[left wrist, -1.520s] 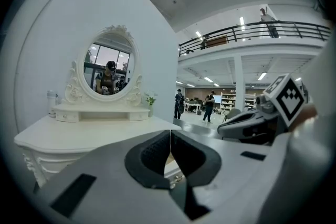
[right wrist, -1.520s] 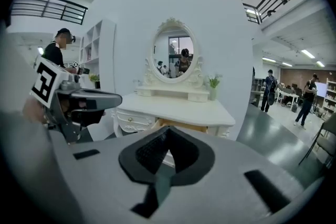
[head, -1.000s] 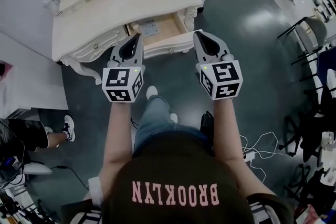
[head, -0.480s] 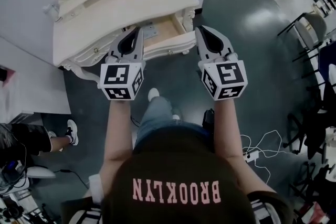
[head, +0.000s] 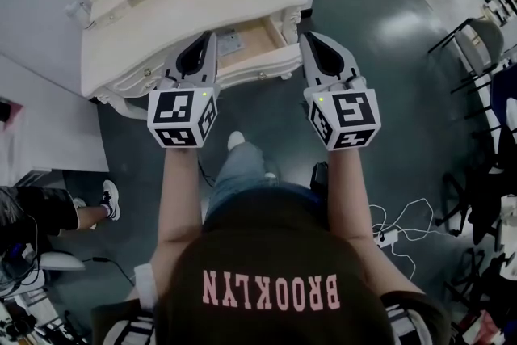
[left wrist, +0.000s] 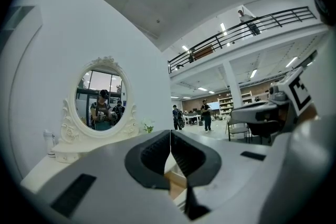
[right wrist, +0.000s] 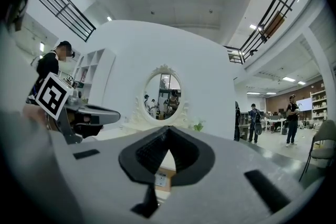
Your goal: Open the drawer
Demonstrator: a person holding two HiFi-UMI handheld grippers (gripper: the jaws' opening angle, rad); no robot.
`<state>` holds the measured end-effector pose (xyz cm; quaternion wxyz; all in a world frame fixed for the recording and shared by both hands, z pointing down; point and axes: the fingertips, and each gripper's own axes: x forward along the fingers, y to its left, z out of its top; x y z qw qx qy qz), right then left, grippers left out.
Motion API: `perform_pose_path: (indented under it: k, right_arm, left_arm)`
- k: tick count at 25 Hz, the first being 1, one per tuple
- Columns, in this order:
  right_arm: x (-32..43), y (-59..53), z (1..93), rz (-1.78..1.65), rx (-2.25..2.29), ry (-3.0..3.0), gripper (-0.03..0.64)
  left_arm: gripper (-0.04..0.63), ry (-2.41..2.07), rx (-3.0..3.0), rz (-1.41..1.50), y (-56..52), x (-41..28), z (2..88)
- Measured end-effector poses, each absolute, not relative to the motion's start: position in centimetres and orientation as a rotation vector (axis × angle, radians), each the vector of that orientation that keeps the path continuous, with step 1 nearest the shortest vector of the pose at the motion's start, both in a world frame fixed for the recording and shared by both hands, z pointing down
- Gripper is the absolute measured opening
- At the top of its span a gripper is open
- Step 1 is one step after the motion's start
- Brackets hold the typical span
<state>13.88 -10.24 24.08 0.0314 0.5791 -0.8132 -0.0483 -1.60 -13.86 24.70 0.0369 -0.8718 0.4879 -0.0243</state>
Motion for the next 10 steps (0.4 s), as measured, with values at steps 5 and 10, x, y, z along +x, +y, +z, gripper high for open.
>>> perform_pose_path:
  k: [5,10]
  right_arm:
    - [13.71,-10.29,24.17,-0.148,1.795,-2.503,-0.003]
    - [14.01,-10.27,24.6,-0.125,1.806,-2.49,-0.005]
  left_arm:
    - [0.005,1.516,-2.673,-0.07,-13.75,-2.1,24.99]
    - [0.005,1.519,-2.68,-0.071,-13.85,-2.1,25.31]
